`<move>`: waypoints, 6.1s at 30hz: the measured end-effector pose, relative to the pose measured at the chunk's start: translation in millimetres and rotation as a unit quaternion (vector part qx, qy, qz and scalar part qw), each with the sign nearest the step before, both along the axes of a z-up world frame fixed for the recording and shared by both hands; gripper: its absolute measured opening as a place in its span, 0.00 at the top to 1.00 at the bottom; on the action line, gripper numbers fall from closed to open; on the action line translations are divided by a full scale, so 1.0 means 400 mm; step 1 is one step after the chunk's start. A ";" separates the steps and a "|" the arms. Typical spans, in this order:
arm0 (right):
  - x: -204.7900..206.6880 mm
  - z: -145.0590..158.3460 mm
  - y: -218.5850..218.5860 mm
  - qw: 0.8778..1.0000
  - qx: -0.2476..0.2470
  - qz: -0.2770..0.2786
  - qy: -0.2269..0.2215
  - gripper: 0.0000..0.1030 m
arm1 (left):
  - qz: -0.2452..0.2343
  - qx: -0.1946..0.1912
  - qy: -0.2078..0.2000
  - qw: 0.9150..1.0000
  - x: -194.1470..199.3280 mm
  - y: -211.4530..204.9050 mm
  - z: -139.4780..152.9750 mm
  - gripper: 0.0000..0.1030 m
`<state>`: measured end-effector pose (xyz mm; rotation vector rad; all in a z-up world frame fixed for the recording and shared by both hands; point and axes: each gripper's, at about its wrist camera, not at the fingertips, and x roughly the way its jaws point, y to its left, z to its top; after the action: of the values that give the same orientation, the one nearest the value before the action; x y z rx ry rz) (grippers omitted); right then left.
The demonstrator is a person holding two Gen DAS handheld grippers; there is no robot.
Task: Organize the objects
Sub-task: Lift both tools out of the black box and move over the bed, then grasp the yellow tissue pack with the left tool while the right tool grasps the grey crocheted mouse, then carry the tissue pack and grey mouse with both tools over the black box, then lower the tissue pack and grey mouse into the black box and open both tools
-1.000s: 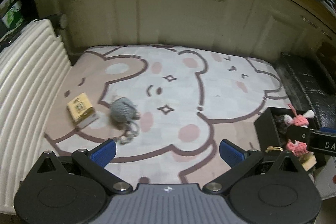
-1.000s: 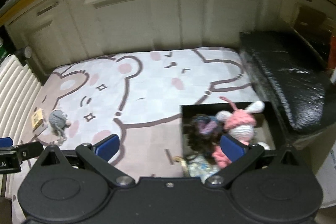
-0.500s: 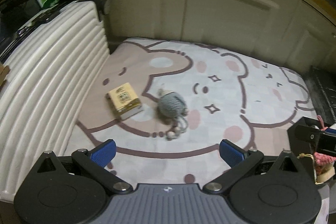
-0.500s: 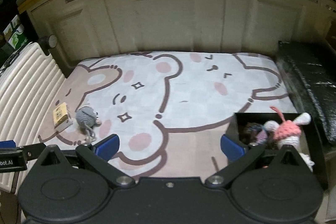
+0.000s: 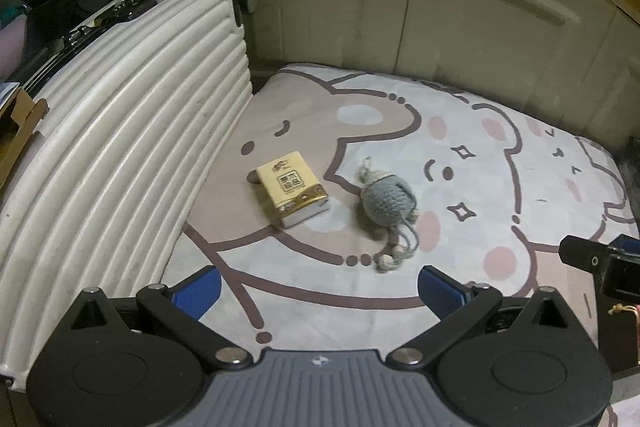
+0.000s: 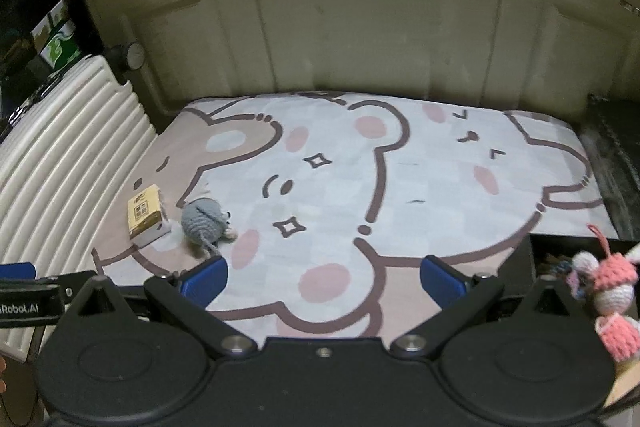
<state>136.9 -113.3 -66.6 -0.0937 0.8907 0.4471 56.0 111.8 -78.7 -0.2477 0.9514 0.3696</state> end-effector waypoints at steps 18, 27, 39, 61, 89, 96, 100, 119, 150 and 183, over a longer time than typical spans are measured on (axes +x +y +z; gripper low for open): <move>0.053 -0.086 0.072 0.997 0.023 0.069 -0.033 0.00 | 0.066 -0.030 -0.012 0.997 0.083 0.075 -0.066 0.02; 0.073 -0.131 0.136 0.993 0.038 0.098 -0.056 0.00 | 0.077 -0.045 -0.020 0.996 0.141 0.106 -0.084 0.05; 0.105 -0.177 0.252 0.982 0.007 0.181 -0.060 0.00 | 0.101 -0.052 -0.019 0.993 0.246 0.171 -0.145 0.14; 0.159 -0.261 0.376 0.979 -0.005 0.206 -0.003 0.14 | 0.153 -0.121 0.019 0.981 0.323 0.250 -0.269 0.31; 0.108 -0.162 0.230 0.990 -0.012 0.140 0.007 0.48 | 0.103 -0.094 0.027 0.990 0.224 0.119 -0.179 0.48; 0.082 -0.105 0.157 0.993 -0.009 0.120 -0.006 0.48 | 0.083 -0.096 0.009 0.992 0.189 0.056 -0.120 0.48; 0.069 -0.071 0.105 0.995 0.001 0.102 -0.010 0.48 | 0.067 -0.084 0.001 0.994 0.170 0.014 -0.086 0.48; -0.035 0.056 -0.060 0.998 0.030 0.045 -0.033 0.48 | -0.002 -0.051 -0.047 0.998 0.061 -0.161 0.058 0.48; -0.073 0.125 -0.385 0.996 0.034 -0.055 -0.053 0.47 | -0.127 -0.064 -0.078 0.987 0.087 -0.436 0.130 0.48; 0.035 0.001 -0.710 0.980 0.002 -0.194 -0.036 0.47 | -0.290 -0.132 -0.060 0.946 0.170 -0.731 0.088 0.48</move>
<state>151.0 -397.1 -66.0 0.0670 0.8125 0.0798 124.1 -180.8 -43.5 -0.2181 0.9061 -0.3141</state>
